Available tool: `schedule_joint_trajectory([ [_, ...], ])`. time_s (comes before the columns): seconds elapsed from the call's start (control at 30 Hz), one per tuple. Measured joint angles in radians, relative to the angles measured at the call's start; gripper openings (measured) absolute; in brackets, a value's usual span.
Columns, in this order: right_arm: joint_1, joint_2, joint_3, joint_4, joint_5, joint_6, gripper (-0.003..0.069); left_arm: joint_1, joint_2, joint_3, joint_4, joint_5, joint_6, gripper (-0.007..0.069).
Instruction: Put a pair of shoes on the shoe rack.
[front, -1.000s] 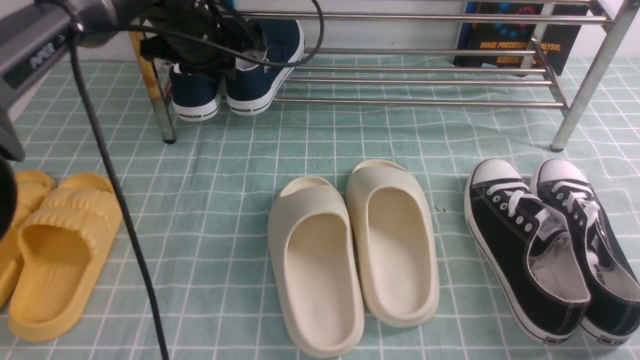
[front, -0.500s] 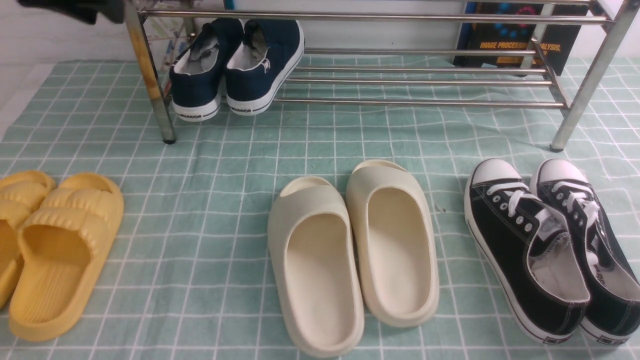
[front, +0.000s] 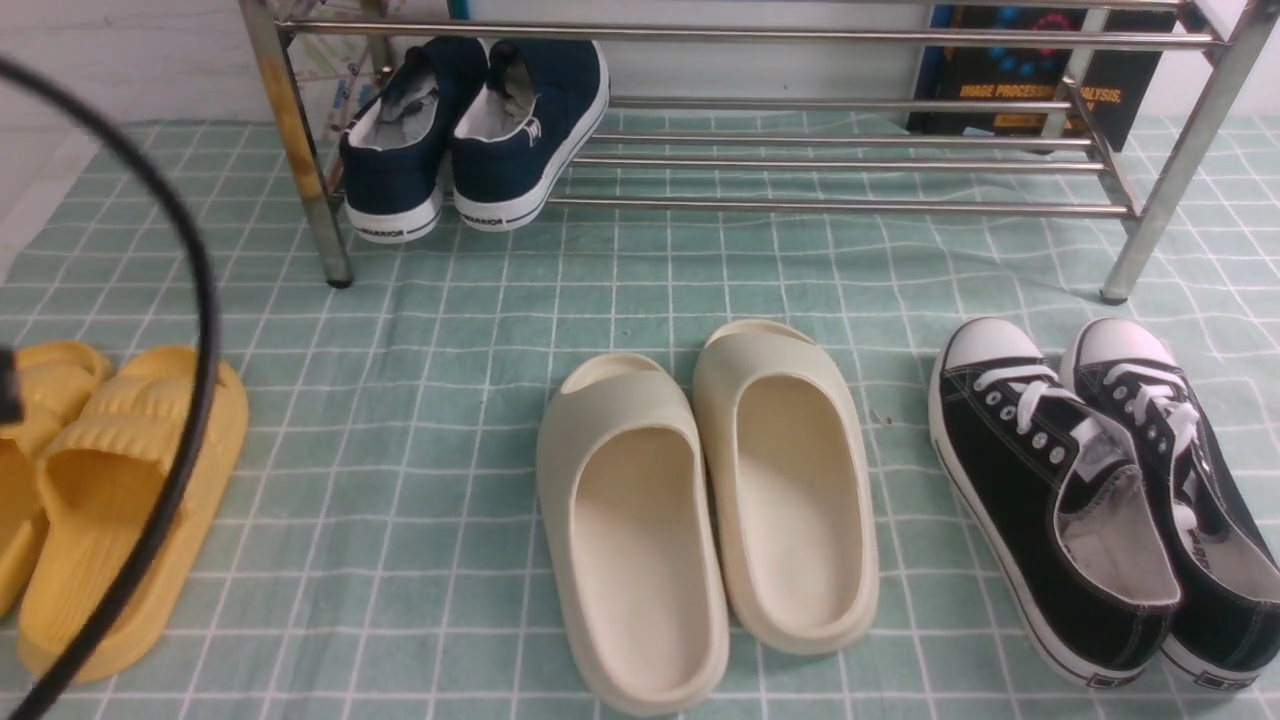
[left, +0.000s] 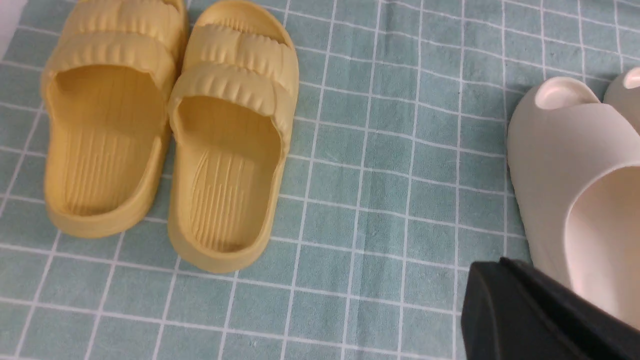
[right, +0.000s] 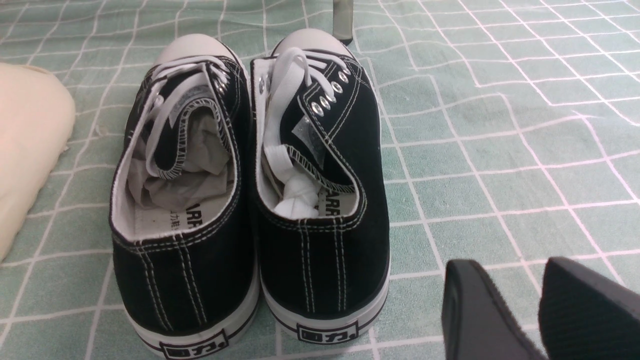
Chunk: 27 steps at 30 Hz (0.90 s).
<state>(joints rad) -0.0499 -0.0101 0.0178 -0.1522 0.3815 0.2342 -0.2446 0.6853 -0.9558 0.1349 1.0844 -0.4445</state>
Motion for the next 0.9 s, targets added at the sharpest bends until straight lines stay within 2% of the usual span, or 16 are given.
schedule_joint_trajectory([
  [0.23, 0.000, 0.000, 0.000, 0.000, 0.000, 0.000, 0.0239, 0.000, -0.196, 0.074, -0.060, -0.012, -0.008, -0.0013],
  [0.47, 0.000, 0.000, 0.000, 0.000, 0.000, 0.000, 0.0239, 0.000, -0.240, 0.077, -0.135, 0.030, -0.011, -0.0013],
  [0.63, 0.000, 0.000, 0.000, 0.000, 0.000, 0.000, 0.0239, 0.000, -0.241, 0.081, -0.123, 0.031, -0.011, -0.0013],
  [0.83, 0.000, 0.000, 0.000, 0.000, 0.000, 0.000, 0.0239, 0.000, -0.309, 0.288, -0.019, -0.218, -0.011, -0.0013],
  [0.9, 0.000, 0.000, 0.000, 0.000, 0.000, 0.000, 0.0239, 0.009, -0.383, 0.400, 0.005, -0.367, -0.011, -0.0013],
])
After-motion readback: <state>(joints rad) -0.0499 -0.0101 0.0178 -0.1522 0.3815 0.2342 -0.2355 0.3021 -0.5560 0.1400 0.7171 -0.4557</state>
